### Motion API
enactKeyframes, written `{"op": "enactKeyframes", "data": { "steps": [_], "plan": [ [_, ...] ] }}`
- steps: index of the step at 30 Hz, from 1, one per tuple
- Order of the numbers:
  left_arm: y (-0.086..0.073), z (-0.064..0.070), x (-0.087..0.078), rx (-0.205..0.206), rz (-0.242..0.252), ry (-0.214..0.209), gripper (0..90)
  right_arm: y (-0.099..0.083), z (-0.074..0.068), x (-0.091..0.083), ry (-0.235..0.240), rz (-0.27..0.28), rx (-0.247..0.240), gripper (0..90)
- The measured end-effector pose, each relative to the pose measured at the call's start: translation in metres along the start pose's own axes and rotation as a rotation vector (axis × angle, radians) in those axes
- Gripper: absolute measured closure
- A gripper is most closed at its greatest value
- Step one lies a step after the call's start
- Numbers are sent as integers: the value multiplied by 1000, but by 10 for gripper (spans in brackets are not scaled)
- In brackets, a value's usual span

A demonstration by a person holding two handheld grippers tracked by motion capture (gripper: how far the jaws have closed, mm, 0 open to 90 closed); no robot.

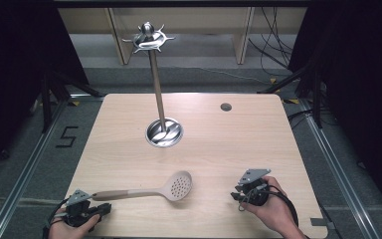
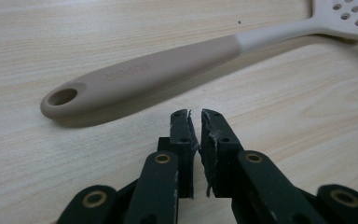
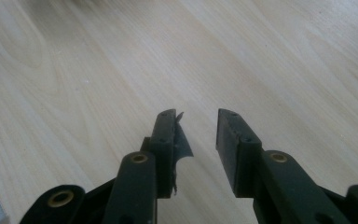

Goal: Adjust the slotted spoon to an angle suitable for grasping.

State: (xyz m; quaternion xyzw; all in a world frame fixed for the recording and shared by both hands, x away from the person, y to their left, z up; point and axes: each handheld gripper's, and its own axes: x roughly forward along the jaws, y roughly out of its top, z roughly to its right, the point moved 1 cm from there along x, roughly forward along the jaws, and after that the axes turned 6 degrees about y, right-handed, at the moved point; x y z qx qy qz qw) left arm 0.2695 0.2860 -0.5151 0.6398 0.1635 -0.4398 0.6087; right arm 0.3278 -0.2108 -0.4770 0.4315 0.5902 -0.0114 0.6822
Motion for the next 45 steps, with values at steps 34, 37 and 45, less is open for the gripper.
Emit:
{"op": "enactKeyframes", "data": {
  "steps": [34, 37, 45],
  "plan": [
    [11, -5, 10, -49, -53, 2, 893, 143, -22, 61, 103, -11, -103, 900],
    [14, -5, 11, -46, -59, 12, 893, 152, -19, 77, 109, -31, -104, 900],
    [21, -8, 14, -58, -55, 15, 893, 156, -15, 100, 118, -92, -88, 900]
  ]
}}
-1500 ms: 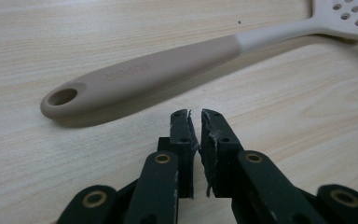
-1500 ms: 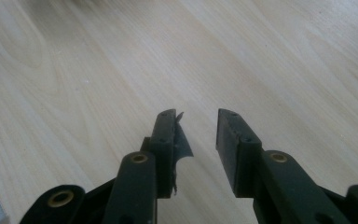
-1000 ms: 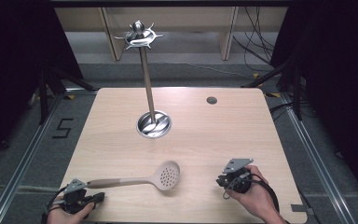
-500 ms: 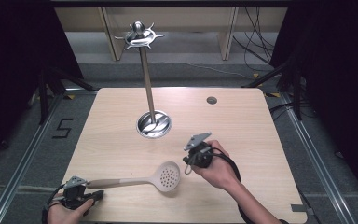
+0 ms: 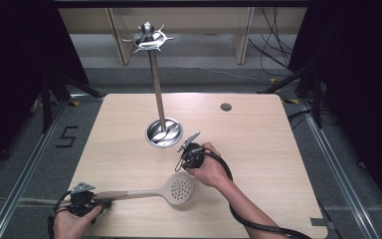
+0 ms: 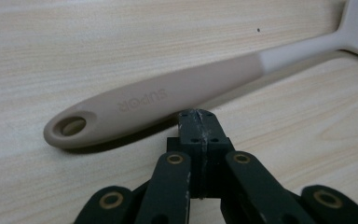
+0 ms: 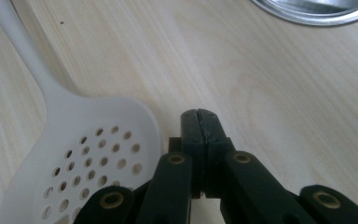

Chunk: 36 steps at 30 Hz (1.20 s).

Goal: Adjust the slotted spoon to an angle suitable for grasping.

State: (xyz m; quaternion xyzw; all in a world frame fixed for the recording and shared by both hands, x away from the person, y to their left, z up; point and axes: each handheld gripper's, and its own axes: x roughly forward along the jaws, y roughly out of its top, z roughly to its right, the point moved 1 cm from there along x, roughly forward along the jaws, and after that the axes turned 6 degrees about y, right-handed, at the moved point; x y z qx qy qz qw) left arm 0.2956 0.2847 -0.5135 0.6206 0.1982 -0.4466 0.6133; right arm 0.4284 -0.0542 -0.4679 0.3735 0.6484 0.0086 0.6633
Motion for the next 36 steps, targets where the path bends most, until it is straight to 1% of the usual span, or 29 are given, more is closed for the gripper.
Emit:
{"op": "enactKeyframes", "data": {
  "steps": [1, 2, 3, 6, 7, 8, 9, 10, 13, 14, 15, 16, 17, 21, 22, 26, 27, 28, 29, 30, 31, 32, 33, 35, 36],
  "plan": [
    [1, -1, 0, 4, -6, -1, 893, -1, -2, 1, 8, -8, 14, 900],
    [3, -1, 0, -1, 2, 0, 893, -1, -3, 1, 7, -15, 6, 900],
    [4, -2, 0, -2, -1, -6, 893, -1, -3, 0, 9, -20, -13, 900],
    [6, -3, 1, -6, 0, -1, 893, -3, -5, -1, 13, -33, -7, 900],
    [7, -3, 1, -8, 2, 0, 893, -3, -5, -1, 17, -37, -18, 900],
    [8, -3, 2, -6, 5, 2, 893, -4, -5, -1, 9, -39, -21, 900],
    [9, -4, 2, -8, 0, 2, 893, -4, -6, -2, 15, -37, -22, 900],
    [10, -4, 2, -11, 4, 4, 893, -4, -6, -2, 9, -38, -27, 900],
    [15, -5, 4, -12, 9, 4, 893, -6, -10, -5, 26, -54, -35, 900],
    [17, -6, 4, -12, 12, 11, 893, -6, -11, -6, 31, -62, -35, 900],
    [18, -6, 6, -18, 15, 7, 893, -7, -12, -7, 38, -67, -40, 900],
    [20, -6, 6, -14, 10, 11, 893, -8, -13, -7, 46, -71, -43, 900],
    [22, -6, 8, -15, 16, 9, 893, -9, -14, -7, 46, -77, -47, 900],
    [32, -4, 12, -14, 15, 7, 893, -14, -19, -9, 76, -94, -46, 900],
    [34, -4, 14, -9, 15, 7, 893, -15, -20, -9, 83, -94, -52, 900],
    [46, 0, 21, -6, 14, 3, 893, -19, -27, -10, 136, -111, -57, 900],
    [48, 2, 23, -12, 15, -2, 893, -20, -30, -9, 138, -124, -58, 900],
    [48, 2, 23, -12, 15, -2, 893, -21, -32, -9, 150, -130, -55, 900],
    [53, 4, 26, -8, 17, 1, 893, -23, -35, -8, 159, -134, -61, 900],
    [55, 5, 27, -11, 15, -4, 893, -23, -36, -9, 160, -135, -62, 900],
    [57, 5, 28, -6, 11, -5, 893, -24, -38, -9, 160, -136, -58, 900],
    [57, 5, 28, -6, 11, -5, 893, -25, -40, -9, 169, -137, -61, 900],
    [61, 7, 31, -10, 10, -2, 893, -26, -41, -9, 167, -146, -88, 900],
    [65, 10, 33, -9, 8, -4, 892, -28, -45, -9, 173, -150, -76, 900],
    [66, 11, 35, -4, 4, -4, 892, -29, -48, -8, 183, -150, -82, 900]
  ]
}}
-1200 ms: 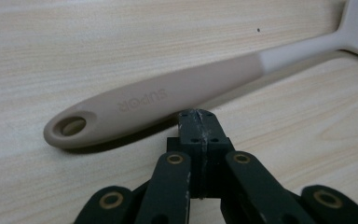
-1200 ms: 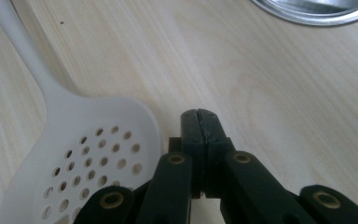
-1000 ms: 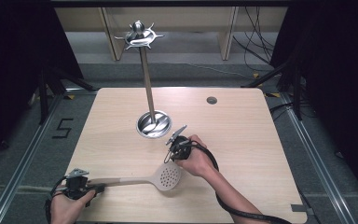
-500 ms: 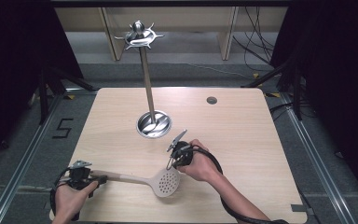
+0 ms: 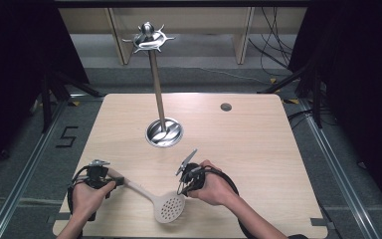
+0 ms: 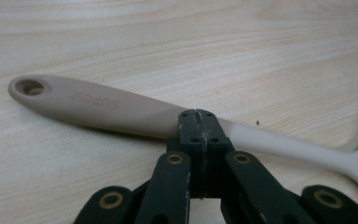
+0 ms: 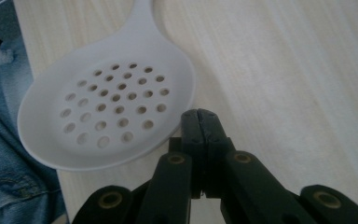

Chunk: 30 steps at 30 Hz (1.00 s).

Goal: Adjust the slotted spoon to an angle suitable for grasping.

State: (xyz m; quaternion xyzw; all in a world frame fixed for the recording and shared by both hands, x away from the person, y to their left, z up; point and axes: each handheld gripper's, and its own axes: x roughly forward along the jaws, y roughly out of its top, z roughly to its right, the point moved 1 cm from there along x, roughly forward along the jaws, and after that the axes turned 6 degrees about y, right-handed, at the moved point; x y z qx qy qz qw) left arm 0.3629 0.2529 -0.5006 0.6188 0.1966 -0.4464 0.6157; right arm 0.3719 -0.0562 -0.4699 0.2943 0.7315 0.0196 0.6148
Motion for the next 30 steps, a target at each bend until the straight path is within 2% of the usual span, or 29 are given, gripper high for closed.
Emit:
{"op": "enactKeyframes", "data": {
  "steps": [3, 4, 6, 7, 8, 11, 12, 13, 15, 16, 17, 19, 20, 21, 24, 27, 28, 29, 30],
  "plan": [
    [5, 6, 6, -8, 9, -2, 892, -2, -7, 3, 12, -5, 21, 900],
    [6, 7, 6, -2, 5, 3, 892, -2, -10, 4, 19, 1, 8, 900],
    [9, 10, 9, 4, 0, -1, 892, -3, -15, 5, 20, 11, 19, 900],
    [10, 12, 10, 3, -3, 3, 892, -3, -15, 5, 26, 7, 0, 900],
    [12, 14, 11, 3, 1, 5, 892, -3, -18, 5, 30, 11, 1, 900],
    [16, 18, 15, 7, -4, -4, 892, -4, -24, 9, 41, 8, -2, 900],
    [18, 20, 15, 23, -16, -16, 892, -4, -26, 10, 36, 5, -1, 900],
    [19, 20, 16, 34, -21, -14, 892, -4, -28, 12, 51, 11, -6, 900],
    [22, 23, 19, 32, -23, -17, 892, -3, -31, 13, 62, 11, 2, 900],
    [23, 24, 20, 30, -23, -21, 892, -3, -33, 15, 77, 15, -9, 900],
    [24, 24, 20, 36, -29, -23, 892, -3, -38, 16, 82, -12, 42, 900],
    [25, 25, 21, 31, -29, -26, 892, -3, -39, 21, 83, 9, -16, 900],
    [26, 25, 21, 41, -34, -26, 892, -3, -40, 23, 89, 11, -30, 900],
    [26, 25, 21, 42, -35, -26, 891, -3, -43, 24, 90, -12, 14, 900],
    [26, 25, 22, 43, -33, -27, 890, -4, -45, 27, 102, -24, 13, 890],
    [25, 24, 21, 41, -26, -27, 865, -4, -46, 26, 104, -2, 8, 851],
    [24, 24, 19, 43, -16, -22, 850, -5, -46, 25, 98, 11, 22, 838],
    [24, 23, 18, 44, -8, -22, 830, -6, -42, 21, 81, 37, -11, 821],
    [22, 22, 16, 38, 7, -8, 813, -8, -41, 17, 64, 50, 8, 805]
  ]
}}
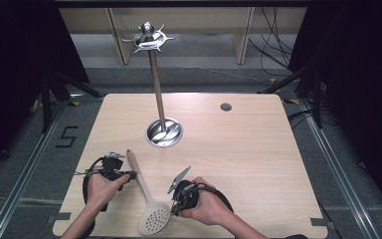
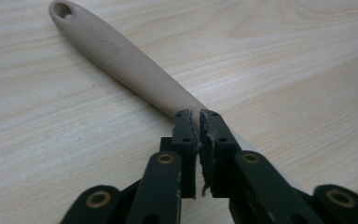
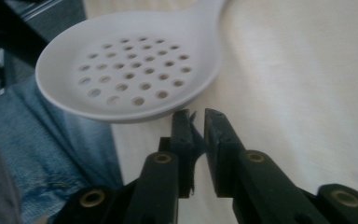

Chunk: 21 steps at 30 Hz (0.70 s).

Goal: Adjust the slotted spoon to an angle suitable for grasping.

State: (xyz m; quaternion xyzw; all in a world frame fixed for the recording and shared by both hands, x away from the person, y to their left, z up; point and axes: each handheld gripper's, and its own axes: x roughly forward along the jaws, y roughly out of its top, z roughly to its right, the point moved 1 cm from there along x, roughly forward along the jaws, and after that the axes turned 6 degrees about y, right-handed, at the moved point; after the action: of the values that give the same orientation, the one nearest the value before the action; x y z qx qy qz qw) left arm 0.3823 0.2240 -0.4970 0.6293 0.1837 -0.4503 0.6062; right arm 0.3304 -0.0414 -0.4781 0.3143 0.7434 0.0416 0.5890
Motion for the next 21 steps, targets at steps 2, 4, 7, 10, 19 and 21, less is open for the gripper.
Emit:
{"op": "enactKeyframes", "data": {
  "steps": [2, 4, 7, 10, 19, 21],
  "plan": [
    [-3, -5, -6, 0, 22, 20, 767, -7, 7, -15, -19, 54, 11, 768],
    [-6, -10, -13, 5, 23, 19, 717, -18, 14, -30, -70, 102, 31, 718],
    [-11, -15, -22, -15, 29, 3, 638, -41, 25, -51, -171, 137, 85, 649],
    [-17, -18, -28, -40, 41, -6, 574, -66, 34, -65, -237, 166, 127, 609],
    [-16, -16, -32, -93, 56, 7, 429, -118, 47, -90, -335, 269, 238, 546],
    [-13, -14, -31, -94, 59, 8, 411, -121, 49, -91, -338, 280, 240, 542]
  ]
}}
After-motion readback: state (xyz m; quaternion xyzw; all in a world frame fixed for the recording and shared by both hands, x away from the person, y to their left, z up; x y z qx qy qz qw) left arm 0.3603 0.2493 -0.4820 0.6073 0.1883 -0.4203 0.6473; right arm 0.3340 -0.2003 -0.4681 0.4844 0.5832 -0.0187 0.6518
